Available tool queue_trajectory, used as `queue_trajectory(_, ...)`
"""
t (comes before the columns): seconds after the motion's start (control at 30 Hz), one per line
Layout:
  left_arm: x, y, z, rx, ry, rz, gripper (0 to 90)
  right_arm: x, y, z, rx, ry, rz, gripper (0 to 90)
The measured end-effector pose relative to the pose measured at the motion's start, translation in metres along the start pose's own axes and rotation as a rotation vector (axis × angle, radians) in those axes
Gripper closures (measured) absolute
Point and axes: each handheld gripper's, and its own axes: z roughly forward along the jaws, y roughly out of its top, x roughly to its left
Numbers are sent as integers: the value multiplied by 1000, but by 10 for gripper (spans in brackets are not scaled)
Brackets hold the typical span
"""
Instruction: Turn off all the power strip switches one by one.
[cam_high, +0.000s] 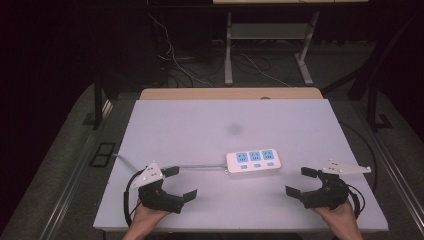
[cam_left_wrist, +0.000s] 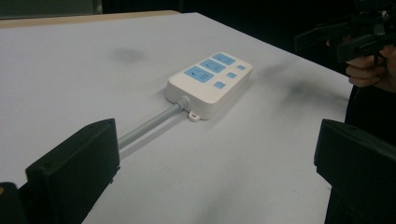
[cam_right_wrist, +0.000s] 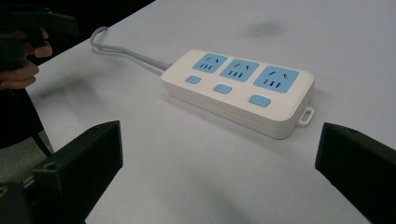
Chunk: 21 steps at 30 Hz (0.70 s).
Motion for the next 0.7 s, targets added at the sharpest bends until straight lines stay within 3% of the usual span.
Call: queue_trajectory(0.7,6,-2,0,-17,18,-8,0,1,-2,3,34,-2,-2,7)
